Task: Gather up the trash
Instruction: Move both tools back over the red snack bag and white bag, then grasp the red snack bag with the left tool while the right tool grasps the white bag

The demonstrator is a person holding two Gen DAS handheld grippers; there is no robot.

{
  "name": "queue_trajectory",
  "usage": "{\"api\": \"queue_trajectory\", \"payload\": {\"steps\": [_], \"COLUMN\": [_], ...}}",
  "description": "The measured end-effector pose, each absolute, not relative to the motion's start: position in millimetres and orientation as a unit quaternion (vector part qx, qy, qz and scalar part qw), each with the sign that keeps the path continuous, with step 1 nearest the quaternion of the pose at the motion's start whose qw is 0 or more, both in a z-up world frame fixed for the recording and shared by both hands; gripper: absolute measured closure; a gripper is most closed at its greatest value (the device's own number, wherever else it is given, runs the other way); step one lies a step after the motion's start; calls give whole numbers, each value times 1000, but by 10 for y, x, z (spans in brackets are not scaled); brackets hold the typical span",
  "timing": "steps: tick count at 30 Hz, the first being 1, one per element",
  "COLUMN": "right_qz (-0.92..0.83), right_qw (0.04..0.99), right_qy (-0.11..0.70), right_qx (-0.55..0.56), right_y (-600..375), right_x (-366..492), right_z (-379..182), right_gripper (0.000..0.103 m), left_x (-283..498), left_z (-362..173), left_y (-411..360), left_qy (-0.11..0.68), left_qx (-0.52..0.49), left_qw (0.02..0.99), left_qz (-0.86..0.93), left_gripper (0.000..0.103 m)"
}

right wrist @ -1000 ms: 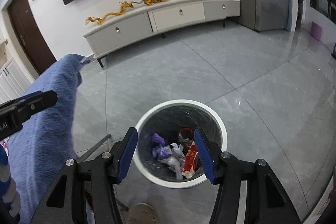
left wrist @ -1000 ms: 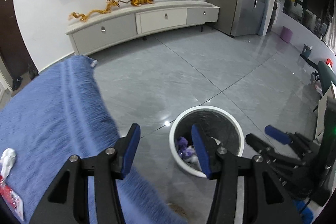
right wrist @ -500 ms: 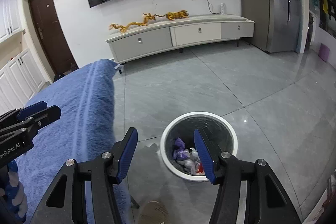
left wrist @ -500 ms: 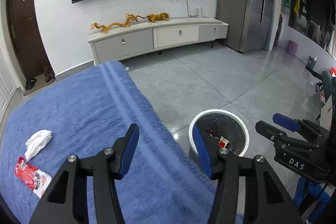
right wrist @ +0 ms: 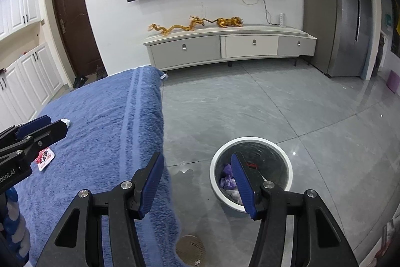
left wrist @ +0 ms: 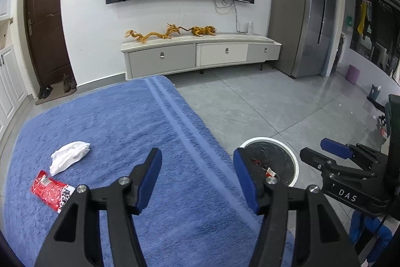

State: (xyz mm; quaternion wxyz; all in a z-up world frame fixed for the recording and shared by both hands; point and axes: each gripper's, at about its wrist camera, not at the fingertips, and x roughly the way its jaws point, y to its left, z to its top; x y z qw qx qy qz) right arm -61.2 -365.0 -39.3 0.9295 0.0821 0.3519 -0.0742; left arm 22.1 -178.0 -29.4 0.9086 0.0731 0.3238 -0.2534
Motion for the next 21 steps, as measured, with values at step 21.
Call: {"api": "queue_trajectory", "payload": {"steps": [21], "right_qz": [123], "right_qw": [916], "right_qy": [383], "right_qx": [-1], "right_y": [-2193], "right_x": [566], "right_z": [-562], "right_gripper": [48], "left_x": [954], "left_z": [-1021], "left_y": [242], "left_qy": [402], "left_qx": [-51], "left_qw": [914], "left_qz": [-18], "left_gripper": [25]}}
